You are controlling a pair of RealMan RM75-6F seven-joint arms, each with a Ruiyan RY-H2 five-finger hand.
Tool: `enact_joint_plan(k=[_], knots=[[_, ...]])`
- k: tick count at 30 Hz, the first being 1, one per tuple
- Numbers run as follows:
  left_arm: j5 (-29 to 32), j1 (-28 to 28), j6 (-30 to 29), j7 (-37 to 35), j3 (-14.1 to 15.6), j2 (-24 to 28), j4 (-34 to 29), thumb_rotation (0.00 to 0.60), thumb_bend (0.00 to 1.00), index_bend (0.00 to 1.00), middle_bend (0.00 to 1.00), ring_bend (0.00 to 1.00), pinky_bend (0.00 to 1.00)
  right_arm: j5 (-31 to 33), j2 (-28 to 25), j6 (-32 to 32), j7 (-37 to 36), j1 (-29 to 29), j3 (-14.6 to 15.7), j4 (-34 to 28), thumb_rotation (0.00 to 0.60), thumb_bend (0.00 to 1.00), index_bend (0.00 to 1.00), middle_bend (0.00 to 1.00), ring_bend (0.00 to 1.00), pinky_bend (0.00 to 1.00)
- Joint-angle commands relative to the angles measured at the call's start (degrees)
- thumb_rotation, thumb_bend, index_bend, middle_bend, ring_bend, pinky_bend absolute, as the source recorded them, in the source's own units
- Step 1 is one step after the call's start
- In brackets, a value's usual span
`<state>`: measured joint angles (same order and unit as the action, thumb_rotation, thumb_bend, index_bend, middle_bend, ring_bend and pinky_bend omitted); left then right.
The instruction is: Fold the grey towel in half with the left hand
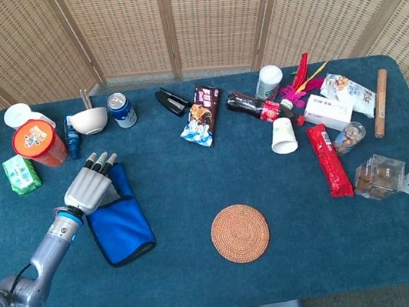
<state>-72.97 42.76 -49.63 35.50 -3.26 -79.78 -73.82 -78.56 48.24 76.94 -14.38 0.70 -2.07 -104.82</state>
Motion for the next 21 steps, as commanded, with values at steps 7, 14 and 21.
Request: enact_joint_plan(k=[7, 14, 21], knots=[[3.33, 0.16, 0.53, 1.92, -0.4, 0.33, -1.82, 0.6, 0.0, 0.0, 0.0, 0.0, 0.09, -0.13, -0.01, -0.03, -0.06, 0.03, 0.08, 0.03, 0.6, 0.0, 0.0, 0.0, 0.0, 0.0], [3.37, 0.14, -0.66, 2.39, -0.13, -0.4, -1.74, 0.6, 0.0, 0.05, 0.0, 0.0, 0.12, -0.27, -0.05, -0.09, -0.15, 0.08, 0.15, -0.05, 0.6, 0.0, 0.0, 0.0, 0.0, 0.0], [4.71, 0.67, 0.36, 1.71, -0.26, -2.21, -1.3, 0.6, 0.0, 0.08, 0.0, 0.0, 0.14, -0.48, -0.18, -0.07, -0.63, 0.05, 0.24, -0.05, 0.6, 0.0, 0.0, 0.0, 0.0, 0.0]])
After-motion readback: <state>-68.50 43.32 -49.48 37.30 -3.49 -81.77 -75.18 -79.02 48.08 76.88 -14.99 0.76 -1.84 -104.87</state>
